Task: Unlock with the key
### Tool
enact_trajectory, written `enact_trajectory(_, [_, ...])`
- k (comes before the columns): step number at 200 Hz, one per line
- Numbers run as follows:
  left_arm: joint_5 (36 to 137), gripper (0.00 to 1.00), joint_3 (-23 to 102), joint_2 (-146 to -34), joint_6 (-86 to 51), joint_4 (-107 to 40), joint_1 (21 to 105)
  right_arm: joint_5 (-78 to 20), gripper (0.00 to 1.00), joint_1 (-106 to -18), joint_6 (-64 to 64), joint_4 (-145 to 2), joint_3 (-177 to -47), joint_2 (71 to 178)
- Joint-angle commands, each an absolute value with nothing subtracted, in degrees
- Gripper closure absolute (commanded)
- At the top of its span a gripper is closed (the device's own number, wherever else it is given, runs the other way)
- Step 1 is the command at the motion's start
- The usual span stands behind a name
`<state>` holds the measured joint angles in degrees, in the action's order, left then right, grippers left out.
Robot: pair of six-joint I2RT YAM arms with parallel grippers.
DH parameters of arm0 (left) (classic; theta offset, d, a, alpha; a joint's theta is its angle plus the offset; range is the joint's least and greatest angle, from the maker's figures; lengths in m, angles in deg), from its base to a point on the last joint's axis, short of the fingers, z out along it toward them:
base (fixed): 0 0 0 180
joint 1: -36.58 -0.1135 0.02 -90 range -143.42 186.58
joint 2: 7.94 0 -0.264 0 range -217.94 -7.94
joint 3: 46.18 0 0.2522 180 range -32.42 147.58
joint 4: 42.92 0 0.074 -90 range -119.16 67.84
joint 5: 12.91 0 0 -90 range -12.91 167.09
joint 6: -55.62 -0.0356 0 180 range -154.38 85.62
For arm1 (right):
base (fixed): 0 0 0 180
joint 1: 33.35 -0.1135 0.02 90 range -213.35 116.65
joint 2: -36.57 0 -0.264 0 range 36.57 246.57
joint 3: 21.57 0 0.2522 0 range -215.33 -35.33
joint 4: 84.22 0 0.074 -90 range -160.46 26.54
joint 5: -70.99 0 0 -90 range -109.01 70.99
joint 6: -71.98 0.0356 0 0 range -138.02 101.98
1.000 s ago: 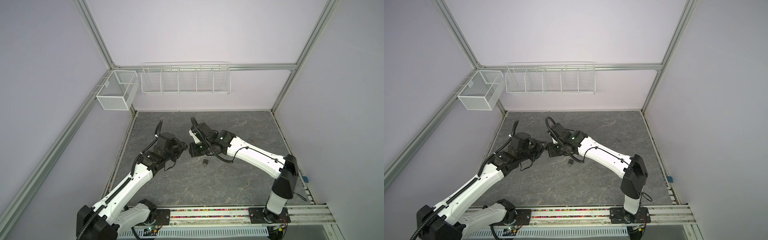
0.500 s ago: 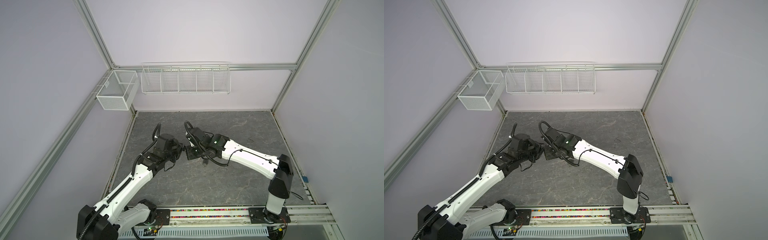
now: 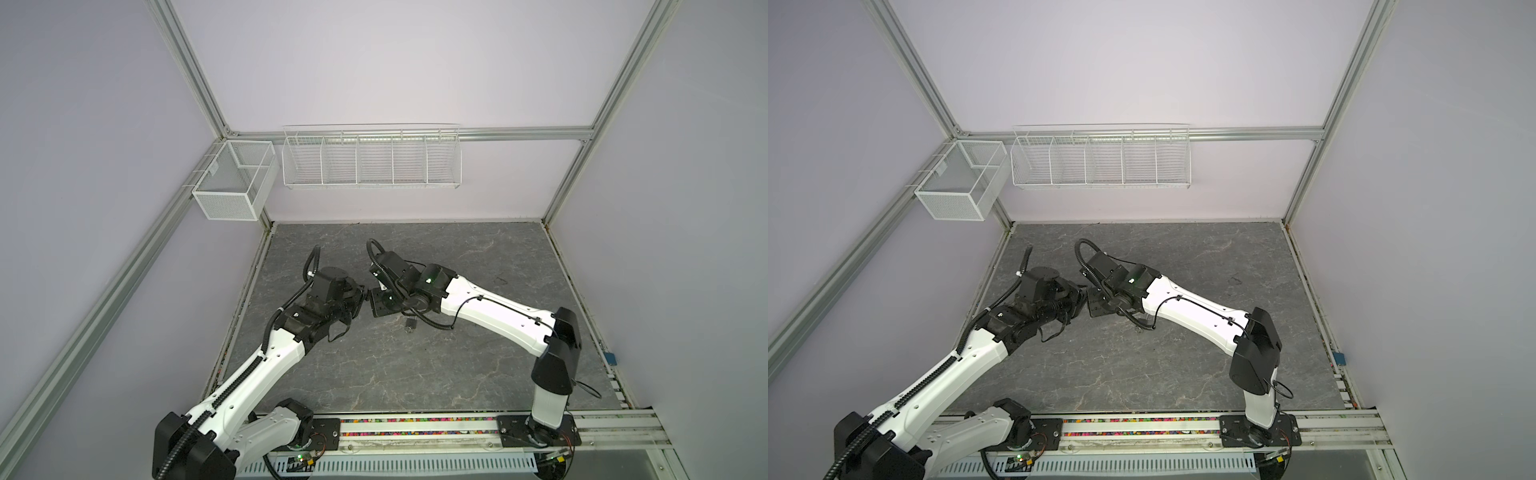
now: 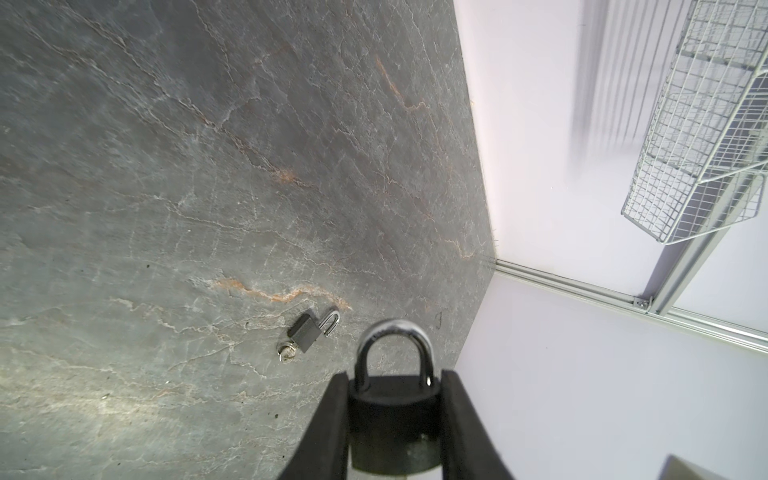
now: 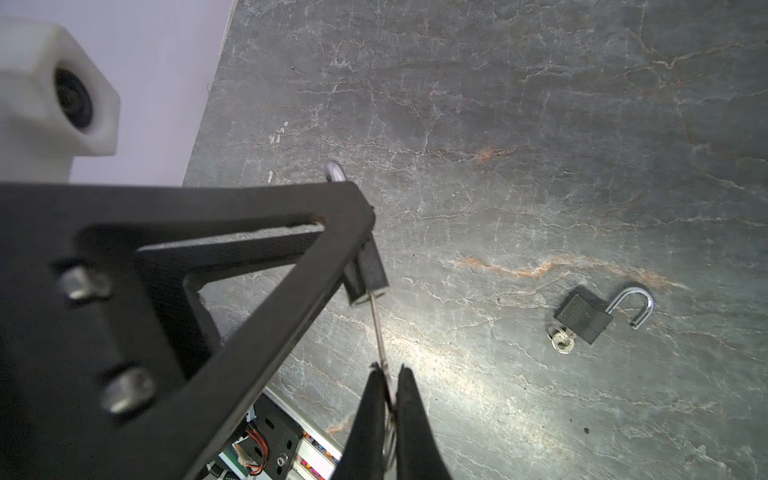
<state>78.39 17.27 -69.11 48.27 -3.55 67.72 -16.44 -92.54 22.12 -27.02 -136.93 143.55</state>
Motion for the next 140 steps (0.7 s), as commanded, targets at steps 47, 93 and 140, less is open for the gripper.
enact_trajectory(47, [78.73,1.0,19.17,-69.17,45.78,-0.46,71.21,-26.87,0.93,-88.75,30.22,-45.13,-132.45,141.68])
enact_trajectory(93, [78.51,1.0,19.58,-69.25,45.14,0.69,69.99,-6.62,0.93,-93.31,18.14,-30.6,-137.12,143.05])
enact_trajectory(140, [79.26,1.0,19.1,-68.82,44.55,0.63,66.52,-20.95,0.93,-92.95,17.63,-26.87,-135.76,142.85])
